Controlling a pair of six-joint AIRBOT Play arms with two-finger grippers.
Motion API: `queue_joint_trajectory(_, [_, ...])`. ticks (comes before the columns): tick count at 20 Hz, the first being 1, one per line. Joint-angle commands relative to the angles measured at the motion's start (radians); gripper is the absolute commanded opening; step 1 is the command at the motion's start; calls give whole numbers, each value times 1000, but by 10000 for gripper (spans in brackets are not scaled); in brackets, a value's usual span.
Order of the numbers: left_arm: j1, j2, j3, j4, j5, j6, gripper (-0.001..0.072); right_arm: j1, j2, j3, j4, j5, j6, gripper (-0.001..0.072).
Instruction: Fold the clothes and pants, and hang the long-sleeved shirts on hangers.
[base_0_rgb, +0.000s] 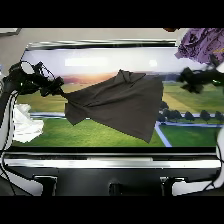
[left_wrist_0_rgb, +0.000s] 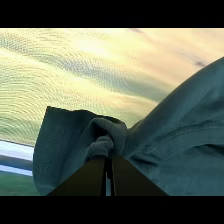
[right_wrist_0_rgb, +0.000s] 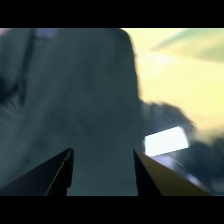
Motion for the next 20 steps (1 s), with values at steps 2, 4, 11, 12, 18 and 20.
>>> queue_joint_trajectory(2, [0,0,1,0,-17,0,18,-93,258,-424,13,76,-137,417])
queue_joint_trajectory(4, [-1,0,1,0,-17,0,18,-69,373,-703,117,14,-196,419])
queue_joint_trajectory(11, [-1,-2,1,0,-26,0,18,154,455,-1185,342,-192,-310,454])
queue_joint_trajectory(12, [-1,-2,1,0,-27,0,18,188,455,-1196,338,-221,-299,454])
queue_joint_trajectory(18, [-1,-2,1,0,-32,0,18,247,455,-1197,341,-362,-240,453])
queue_joint_trajectory(20, [0,-2,1,0,-32,0,18,247,455,-1197,341,-387,-239,407])
